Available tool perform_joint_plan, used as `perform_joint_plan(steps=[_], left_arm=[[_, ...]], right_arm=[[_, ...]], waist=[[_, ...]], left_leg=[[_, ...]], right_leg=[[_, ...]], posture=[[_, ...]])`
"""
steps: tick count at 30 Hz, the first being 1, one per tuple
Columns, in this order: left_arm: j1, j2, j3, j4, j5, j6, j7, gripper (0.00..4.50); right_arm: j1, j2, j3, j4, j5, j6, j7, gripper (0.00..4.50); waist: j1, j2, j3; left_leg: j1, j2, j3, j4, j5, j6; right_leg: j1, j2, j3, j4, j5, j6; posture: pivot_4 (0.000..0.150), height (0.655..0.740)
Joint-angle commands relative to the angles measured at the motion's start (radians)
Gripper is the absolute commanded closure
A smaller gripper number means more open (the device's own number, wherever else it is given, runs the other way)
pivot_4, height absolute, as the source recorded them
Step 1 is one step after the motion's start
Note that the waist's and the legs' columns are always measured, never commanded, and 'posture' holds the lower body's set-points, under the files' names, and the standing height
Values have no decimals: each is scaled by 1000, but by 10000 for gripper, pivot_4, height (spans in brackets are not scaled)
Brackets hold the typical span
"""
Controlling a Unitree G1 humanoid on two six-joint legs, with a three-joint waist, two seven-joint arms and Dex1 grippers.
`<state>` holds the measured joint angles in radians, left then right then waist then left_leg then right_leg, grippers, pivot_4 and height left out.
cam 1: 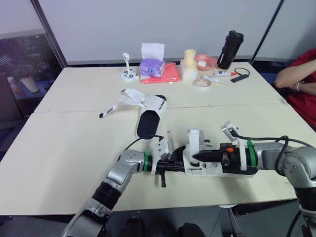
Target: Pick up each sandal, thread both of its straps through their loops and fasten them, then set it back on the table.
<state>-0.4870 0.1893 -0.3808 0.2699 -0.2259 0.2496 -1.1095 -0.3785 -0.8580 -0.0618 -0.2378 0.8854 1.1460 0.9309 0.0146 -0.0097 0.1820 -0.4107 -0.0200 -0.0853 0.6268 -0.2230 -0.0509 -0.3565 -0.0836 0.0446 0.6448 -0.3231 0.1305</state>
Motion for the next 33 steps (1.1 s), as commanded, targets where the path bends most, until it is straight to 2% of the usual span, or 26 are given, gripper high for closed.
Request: perform_joint_plan(steps=[1,10,16,22,25,30,33], left_arm=[[34,8,-55,68,62,30,13,45000],[43,8,-50,65,61,35,23,45000],[41,10,-51,69,64,31,22,45000],[40,13,-51,71,65,30,22,45000],[39,13,-52,73,65,28,22,45000],[38,13,-52,76,64,24,24,45000],[39,13,-51,75,64,23,25,45000]], right_arm=[[-21,-20,-45,2,46,37,23,44382],[3,-36,7,-14,10,41,35,44382],[28,-68,119,-18,-148,-84,33,44382],[35,-93,158,-17,-224,-164,51,44382],[25,-75,131,-13,-186,-139,53,44382],[2,-25,16,-12,-11,3,54,44382],[6,-12,-9,-16,16,40,38,44382]], waist=[[0,0,0],[0,0,0],[0,0,0],[-1,-3,-4],[-1,-4,-5],[-1,-4,-5],[0,-3,-5]], left_leg=[[0,0,0,0,0,0],[0,0,0,0,0,0],[0,0,0,0,0,0],[0,0,0,0,0,0],[0,0,0,0,0,0],[0,1,-2,-2,0,0],[0,0,-2,-3,0,0]], right_leg=[[0,0,0,0,0,0],[0,0,0,-1,0,0],[0,0,0,-2,0,0],[1,0,-1,-3,0,0],[2,0,-1,-5,0,0],[4,-1,-1,-9,0,-1],[3,-3,-1,-9,0,-1]], posture=[[1500,7400],[1500,7400],[1500,7400],[1500,7400],[1500,7400],[1500,7400],[1500,7400]])
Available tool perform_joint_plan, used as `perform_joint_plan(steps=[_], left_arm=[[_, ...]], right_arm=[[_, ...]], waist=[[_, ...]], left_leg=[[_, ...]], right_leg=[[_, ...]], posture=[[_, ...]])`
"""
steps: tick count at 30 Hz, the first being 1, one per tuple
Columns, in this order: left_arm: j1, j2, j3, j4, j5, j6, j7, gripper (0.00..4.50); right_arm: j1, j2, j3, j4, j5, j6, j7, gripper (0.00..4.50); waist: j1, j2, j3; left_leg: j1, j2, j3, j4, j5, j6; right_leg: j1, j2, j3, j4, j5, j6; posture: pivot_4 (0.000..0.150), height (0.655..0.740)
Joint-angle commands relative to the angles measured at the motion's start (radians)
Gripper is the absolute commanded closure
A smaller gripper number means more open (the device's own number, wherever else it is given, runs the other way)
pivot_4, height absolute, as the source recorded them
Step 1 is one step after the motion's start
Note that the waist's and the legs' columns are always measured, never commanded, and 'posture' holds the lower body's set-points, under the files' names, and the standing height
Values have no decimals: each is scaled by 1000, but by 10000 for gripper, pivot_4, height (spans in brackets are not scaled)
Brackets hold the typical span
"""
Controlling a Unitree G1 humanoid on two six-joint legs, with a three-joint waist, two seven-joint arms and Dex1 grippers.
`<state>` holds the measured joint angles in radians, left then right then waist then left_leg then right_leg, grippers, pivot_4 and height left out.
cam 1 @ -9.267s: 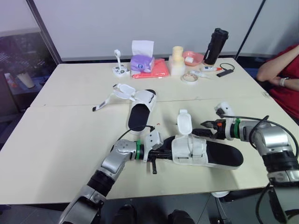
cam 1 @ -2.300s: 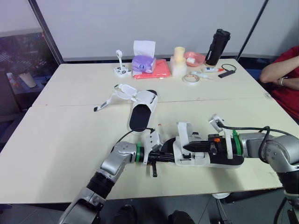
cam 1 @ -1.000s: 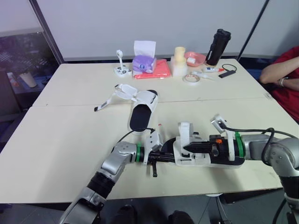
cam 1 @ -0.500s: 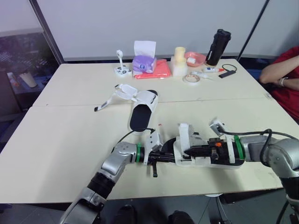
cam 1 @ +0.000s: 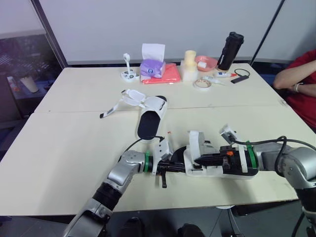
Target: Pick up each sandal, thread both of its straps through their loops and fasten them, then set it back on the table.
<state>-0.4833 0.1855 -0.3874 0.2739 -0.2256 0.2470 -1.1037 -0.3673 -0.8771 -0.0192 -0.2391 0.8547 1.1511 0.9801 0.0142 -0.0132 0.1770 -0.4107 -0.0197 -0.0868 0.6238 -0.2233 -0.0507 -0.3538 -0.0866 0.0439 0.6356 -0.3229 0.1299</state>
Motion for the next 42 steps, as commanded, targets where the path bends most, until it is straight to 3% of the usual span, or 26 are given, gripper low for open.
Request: perform_joint_plan(steps=[1,8,16,29,42], left_arm=[[35,16,-44,71,63,26,19,45000],[35,15,-44,73,63,26,18,45000],[33,17,-43,77,64,26,18,45000],[30,19,-48,81,64,21,15,45000],[31,7,-46,93,61,17,26,45000]], right_arm=[[-3,10,-56,-16,52,42,-17,44382],[12,34,-75,-29,80,75,-50,44382],[30,18,-7,-21,-31,-18,-59,44382],[31,-136,82,37,-151,-173,124,44382],[-105,-112,283,106,-331,-312,253,44382]], waist=[[0,0,0],[0,0,0],[-1,0,0],[0,0,0],[-2,-1,-4]], left_leg=[[0,0,0,0,0,0],[0,-1,1,-1,0,0],[0,-1,1,-1,0,0],[0,-2,1,-1,-1,1],[1,-2,0,-1,-1,1]], right_leg=[[0,0,0,0,0,0],[0,-1,0,-1,0,0],[0,0,0,-1,0,0],[2,-1,-1,-4,0,1],[2,-1,-1,-5,0,1]], posture=[[1500,7400],[1500,7400],[1500,7400],[1500,7400],[1500,7400]])
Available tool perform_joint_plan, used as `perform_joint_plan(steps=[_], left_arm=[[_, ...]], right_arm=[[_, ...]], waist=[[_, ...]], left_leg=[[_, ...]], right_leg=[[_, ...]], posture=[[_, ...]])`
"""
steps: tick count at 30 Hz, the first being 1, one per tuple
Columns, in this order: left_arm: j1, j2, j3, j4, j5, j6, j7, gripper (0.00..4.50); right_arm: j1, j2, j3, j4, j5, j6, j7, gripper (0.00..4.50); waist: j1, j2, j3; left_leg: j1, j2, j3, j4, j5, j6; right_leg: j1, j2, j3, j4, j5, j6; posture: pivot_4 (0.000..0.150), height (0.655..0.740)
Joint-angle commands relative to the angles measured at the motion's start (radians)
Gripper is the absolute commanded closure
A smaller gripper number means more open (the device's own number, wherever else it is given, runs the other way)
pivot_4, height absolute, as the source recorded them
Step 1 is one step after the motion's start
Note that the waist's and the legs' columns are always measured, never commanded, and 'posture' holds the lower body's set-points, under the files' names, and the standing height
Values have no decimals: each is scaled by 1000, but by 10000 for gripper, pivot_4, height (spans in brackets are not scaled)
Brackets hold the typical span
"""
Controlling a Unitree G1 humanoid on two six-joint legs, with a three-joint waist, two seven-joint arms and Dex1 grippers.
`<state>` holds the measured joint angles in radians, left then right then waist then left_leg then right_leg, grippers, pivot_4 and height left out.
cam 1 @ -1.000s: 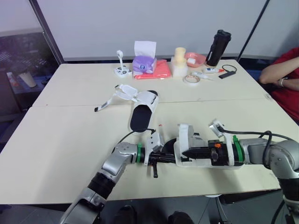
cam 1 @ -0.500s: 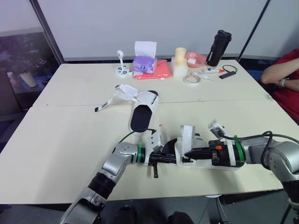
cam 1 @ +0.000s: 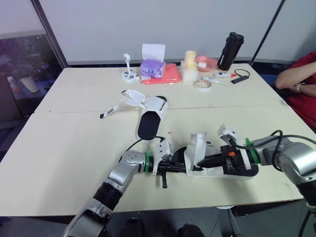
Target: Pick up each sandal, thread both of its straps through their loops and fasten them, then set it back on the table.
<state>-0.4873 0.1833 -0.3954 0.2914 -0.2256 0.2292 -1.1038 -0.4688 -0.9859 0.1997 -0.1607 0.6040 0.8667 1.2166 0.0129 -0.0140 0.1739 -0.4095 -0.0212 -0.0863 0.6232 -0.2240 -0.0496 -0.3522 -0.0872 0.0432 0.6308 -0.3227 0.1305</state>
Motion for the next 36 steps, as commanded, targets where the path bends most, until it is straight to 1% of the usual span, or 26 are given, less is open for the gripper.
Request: perform_joint_plan(steps=[1,7,8,10,12,13,14,16,17,22,25,27,29,32,34,35,36], left_arm=[[35,9,-37,76,60,35,28,45000],[43,7,-30,69,56,42,41,45000],[43,6,-29,68,56,42,43,45000],[45,6,-27,67,55,43,46,45000],[46,6,-27,67,55,43,47,45000],[47,6,-26,66,55,43,48,45000],[47,6,-26,66,55,43,49,45000],[48,7,-26,65,56,42,50,45000],[48,7,-25,66,56,42,50,45000],[42,8,-27,74,56,38,43,45000],[35,6,-29,83,59,33,36,45000],[33,5,-29,86,61,32,33,45000],[30,4,-30,89,61,31,32,45000],[28,5,-30,92,61,32,33,45000],[28,5,-29,94,61,32,33,45000],[28,5,-28,95,61,33,34,45000],[28,5,-27,95,61,33,34,45000]], right_arm=[[-7,-7,83,33,-103,-44,29,44382],[-6,-13,105,21,-135,-77,94,44382],[-5,-10,100,15,-131,-78,98,42073],[-1,-3,79,4,-108,-58,105,37077],[2,3,56,-2,-88,-35,101,27789],[-1,13,29,1,-69,-12,84,23553],[-5,23,0,4,-46,14,68,18173],[-13,43,-65,12,6,71,37,8830],[-15,53,-99,13,36,104,23,4923],[3,108,-239,-10,165,239,-68,4923],[2,162,-298,-18,213,297,-147,4923],[7,194,-314,-27,217,311,-196,9937],[22,200,-308,-46,217,315,-214,16701],[32,208,-309,-60,229,321,-234,31425],[32,214,-311,-63,237,325,-245,42878],[33,214,-310,-65,239,326,-246,44096],[35,214,-309,-66,239,325,-248,44096]], waist=[[0,-1,-2],[1,-3,-6],[2,-3,-6],[3,-3,-6],[2,-3,-6],[2,-3,-6],[1,-3,-6],[0,-3,-6],[0,-3,-6],[2,-3,-5],[2,-3,-6],[2,-2,-5],[4,-2,-5],[2,-2,-5],[2,-2,-5],[2,-2,-5],[2,-2,-5]], left_leg=[[0,0,0,0,0,0],[1,0,0,0,0,0],[1,0,0,0,0,0],[1,0,0,0,0,0],[1,0,0,0,0,0],[1,1,0,0,0,0],[1,1,0,0,0,0],[1,1,0,0,0,0],[1,1,0,0,0,0],[0,1,0,0,0,0],[0,1,0,-1,0,0],[-1,1,0,-2,0,0],[-1,1,0,-2,0,0],[-1,0,1,-2,0,0],[-1,0,1,-2,0,0],[-1,0,1,-2,0,0],[-1,0,1,-2,0,0]], right_leg=[[0,0,0,0,0,0],[-1,0,0,0,0,0],[0,0,0,0,0,0],[0,-1,0,0,0,0],[0,-1,0,0,0,0],[0,-1,0,-1,0,0],[0,-1,0,-1,0,-1],[1,-2,0,-1,-1,-2],[2,-2,1,-1,-1,-3],[1,-2,1,-1,-1,-4],[0,-3,1,-1,0,-4],[-1,-3,1,-1,0,-3],[-1,-3,1,-1,0,-3],[-1,-4,1,-1,0,-3],[-1,-4,1,-1,0,-4],[-1,-4,1,-1,0,-4],[-1,-4,1,-1,0,-4]], posture=[[1500,7400],[1500,7400],[1500,7400],[1500,7400],[1500,7400],[1500,7400],[1500,7400],[1500,7400],[1500,7400],[1500,7400],[1500,7400],[1500,7400],[1500,7400],[1500,7400],[1500,7400],[1500,7400],[1500,7400]])
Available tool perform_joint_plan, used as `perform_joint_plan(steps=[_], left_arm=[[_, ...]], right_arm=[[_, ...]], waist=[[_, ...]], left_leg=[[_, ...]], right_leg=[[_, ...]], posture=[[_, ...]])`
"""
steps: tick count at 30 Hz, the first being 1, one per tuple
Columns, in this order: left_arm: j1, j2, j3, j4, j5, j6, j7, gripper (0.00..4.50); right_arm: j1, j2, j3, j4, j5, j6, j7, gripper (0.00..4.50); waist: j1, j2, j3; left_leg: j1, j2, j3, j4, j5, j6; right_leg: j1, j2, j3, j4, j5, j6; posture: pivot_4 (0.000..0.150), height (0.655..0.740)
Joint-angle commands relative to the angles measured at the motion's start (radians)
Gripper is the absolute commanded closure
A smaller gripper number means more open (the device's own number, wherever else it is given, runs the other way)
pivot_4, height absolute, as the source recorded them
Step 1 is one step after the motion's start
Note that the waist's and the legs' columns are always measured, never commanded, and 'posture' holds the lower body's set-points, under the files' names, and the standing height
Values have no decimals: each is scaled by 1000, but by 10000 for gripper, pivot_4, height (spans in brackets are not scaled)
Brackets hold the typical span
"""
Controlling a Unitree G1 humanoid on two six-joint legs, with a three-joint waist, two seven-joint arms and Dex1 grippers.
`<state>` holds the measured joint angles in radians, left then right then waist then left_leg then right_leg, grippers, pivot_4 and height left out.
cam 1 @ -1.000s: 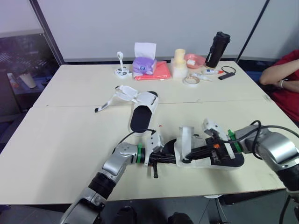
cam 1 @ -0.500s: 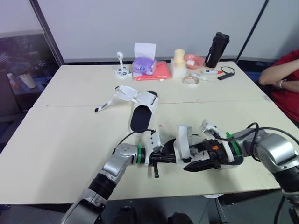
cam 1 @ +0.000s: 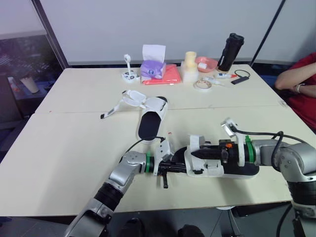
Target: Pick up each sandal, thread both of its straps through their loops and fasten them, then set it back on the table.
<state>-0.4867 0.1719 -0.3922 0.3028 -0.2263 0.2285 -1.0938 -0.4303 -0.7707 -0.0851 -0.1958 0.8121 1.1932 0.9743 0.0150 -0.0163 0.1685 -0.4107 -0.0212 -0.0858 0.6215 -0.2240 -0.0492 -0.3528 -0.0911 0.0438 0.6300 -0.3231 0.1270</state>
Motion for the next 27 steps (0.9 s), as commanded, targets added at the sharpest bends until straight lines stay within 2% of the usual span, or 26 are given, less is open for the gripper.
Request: perform_joint_plan(steps=[1,10,17,20,27], left_arm=[[28,16,-30,83,61,34,25,45000],[31,14,-26,84,60,34,29,45000],[32,13,-27,84,61,32,28,45000],[31,14,-29,84,62,31,25,45000],[37,19,-33,83,64,24,20,45000]], right_arm=[[0,-4,-23,-33,29,-3,-6,44096],[79,-99,53,-115,-12,-44,35,44096],[105,-103,57,-135,-18,-78,20,44096],[91,-80,23,-128,13,-85,14,36392],[138,-97,-148,-164,111,-26,-52,1823]], waist=[[0,0,0],[0,0,0],[0,0,0],[0,0,0],[0,0,0]], left_leg=[[0,0,0,0,0,0],[0,0,0,0,0,0],[0,0,0,0,0,0],[0,0,0,0,0,0],[0,0,0,0,0,0]], right_leg=[[0,0,0,0,0,0],[0,0,0,0,0,0],[0,0,0,0,1,2],[0,0,0,0,1,2],[0,0,0,0,1,2]], posture=[[1500,7400],[1500,7400],[1500,7400],[1500,7400],[1500,7400]])
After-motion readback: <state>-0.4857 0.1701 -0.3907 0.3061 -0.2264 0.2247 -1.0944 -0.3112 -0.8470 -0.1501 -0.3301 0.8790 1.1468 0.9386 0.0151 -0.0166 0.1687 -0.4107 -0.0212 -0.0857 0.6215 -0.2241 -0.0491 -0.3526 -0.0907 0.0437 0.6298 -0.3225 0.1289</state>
